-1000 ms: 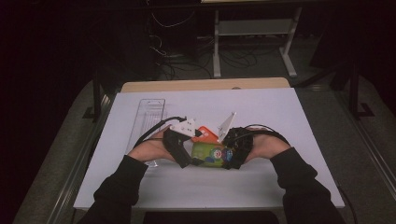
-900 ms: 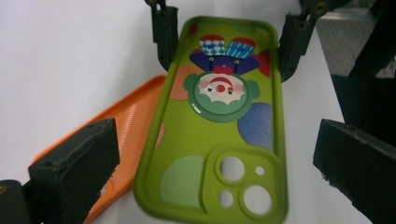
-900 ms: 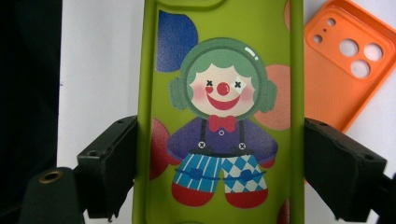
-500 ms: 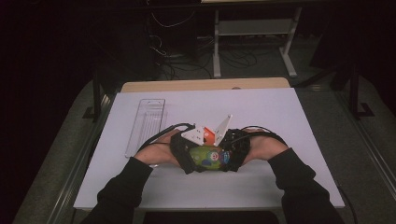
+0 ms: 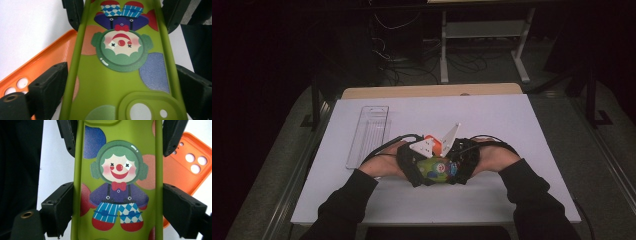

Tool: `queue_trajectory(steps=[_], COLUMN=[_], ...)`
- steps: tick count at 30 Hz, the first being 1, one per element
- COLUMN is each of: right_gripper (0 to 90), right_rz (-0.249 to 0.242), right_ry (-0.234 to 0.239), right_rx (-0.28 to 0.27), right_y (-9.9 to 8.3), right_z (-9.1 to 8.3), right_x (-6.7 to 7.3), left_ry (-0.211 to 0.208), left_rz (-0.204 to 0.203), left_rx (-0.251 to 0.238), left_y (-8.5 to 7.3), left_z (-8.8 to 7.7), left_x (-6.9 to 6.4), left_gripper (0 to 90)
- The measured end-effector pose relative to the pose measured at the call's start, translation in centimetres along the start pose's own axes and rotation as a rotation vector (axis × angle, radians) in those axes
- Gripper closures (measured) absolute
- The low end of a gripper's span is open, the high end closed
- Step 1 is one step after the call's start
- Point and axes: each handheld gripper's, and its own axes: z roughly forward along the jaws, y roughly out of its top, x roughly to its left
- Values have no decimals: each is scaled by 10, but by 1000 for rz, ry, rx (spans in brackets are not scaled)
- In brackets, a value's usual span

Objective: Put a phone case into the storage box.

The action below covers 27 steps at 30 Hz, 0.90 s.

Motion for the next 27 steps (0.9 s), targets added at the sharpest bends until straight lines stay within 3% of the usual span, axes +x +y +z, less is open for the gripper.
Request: queue_trajectory(steps=[2,3,9,15,19,23,27], right_gripper=[154,153,153,149,141,67,29], right_rz=[1,2,1,3,15,39,94], right_ry=[0,1,3,14,30,28,-11], right_rx=[3,5,5,-2,-24,-53,-106], right_y=[0,0,-1,-2,-4,-8,-16], right_z=[0,1,1,1,2,0,-10], right_x=[0,0,0,-1,-1,-3,-8], left_ry=[-1,2,-6,-34,-38,-11,25], left_rz=[3,25,33,-3,6,-1,-51], left_rx=[-2,12,12,-9,-5,-1,-15], left_y=[0,0,0,-1,-1,-1,-2], left_z=[0,-1,-1,0,-1,-4,-7], left_x=[0,1,1,0,1,3,5], left_gripper=[110,122,139,151,154,155,155])
